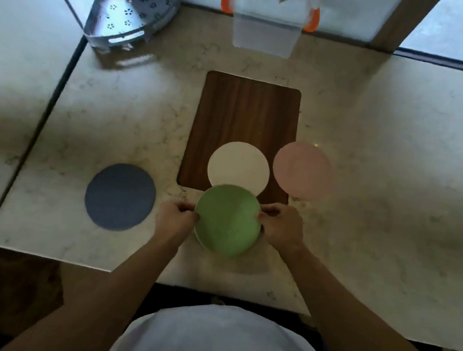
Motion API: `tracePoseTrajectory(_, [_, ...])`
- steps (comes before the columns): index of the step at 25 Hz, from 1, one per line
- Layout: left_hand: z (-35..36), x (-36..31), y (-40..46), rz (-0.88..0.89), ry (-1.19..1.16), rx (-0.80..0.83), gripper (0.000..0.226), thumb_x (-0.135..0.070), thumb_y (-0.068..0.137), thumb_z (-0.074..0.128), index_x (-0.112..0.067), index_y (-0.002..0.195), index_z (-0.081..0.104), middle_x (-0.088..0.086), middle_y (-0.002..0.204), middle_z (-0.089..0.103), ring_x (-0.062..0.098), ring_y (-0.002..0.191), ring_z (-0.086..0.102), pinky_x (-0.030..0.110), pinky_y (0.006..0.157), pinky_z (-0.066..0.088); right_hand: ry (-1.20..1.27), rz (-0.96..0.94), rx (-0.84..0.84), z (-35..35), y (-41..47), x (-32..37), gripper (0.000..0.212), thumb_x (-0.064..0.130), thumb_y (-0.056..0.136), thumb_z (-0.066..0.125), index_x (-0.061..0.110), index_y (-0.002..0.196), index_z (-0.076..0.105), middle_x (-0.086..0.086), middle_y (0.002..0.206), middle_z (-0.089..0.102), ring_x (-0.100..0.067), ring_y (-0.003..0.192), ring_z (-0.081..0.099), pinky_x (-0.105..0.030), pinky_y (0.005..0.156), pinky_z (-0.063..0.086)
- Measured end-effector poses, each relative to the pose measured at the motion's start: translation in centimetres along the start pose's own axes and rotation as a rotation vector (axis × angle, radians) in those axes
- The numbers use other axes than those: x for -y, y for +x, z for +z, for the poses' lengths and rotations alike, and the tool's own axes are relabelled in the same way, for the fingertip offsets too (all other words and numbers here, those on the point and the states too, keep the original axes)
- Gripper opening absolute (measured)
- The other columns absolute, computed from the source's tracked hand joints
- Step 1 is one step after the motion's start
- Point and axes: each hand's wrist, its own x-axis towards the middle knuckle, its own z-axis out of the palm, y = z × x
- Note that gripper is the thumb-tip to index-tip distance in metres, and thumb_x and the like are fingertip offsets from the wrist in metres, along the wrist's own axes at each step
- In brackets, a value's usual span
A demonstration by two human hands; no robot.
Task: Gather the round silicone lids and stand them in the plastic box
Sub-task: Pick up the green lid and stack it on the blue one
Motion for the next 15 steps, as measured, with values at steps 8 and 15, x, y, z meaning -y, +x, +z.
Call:
tracePoseTrajectory(8, [-11.5,3.7,2.2,-0.078,-0.081,-0.215,0.024,-0.001,0.069,0.068,-0.024,0.071,0.074,0.003,0.078,0.075,0.024,0.08,0.072,0.047,0.078,0.062,-0.079,-0.13,0.151,10.3,0.0,7.8,0.019,0.019,0.076,0.078,0.016,0.095,0.076,0.003,0.085,0.073,-0.007,0.074,0.065,-0.005,0.059,0.042])
tracePoseTrajectory(15, [-18.5,6.4,5.0,-0.12,-0.131,-0.325,0.02,-0.005,0.07,0.076,-0.019,0.084,0.078,0.004,0.081,0.077,0.023,0.08,0.074,0.046,0.082,0.062,-0.114,-0.163,0.235,17.5,-0.2,13.0,0.02,0.02,0.077,0.077,0.014,0.096,0.076,-0.001,0.09,0.075,-0.014,0.083,0.069,-0.027,0.077,0.054])
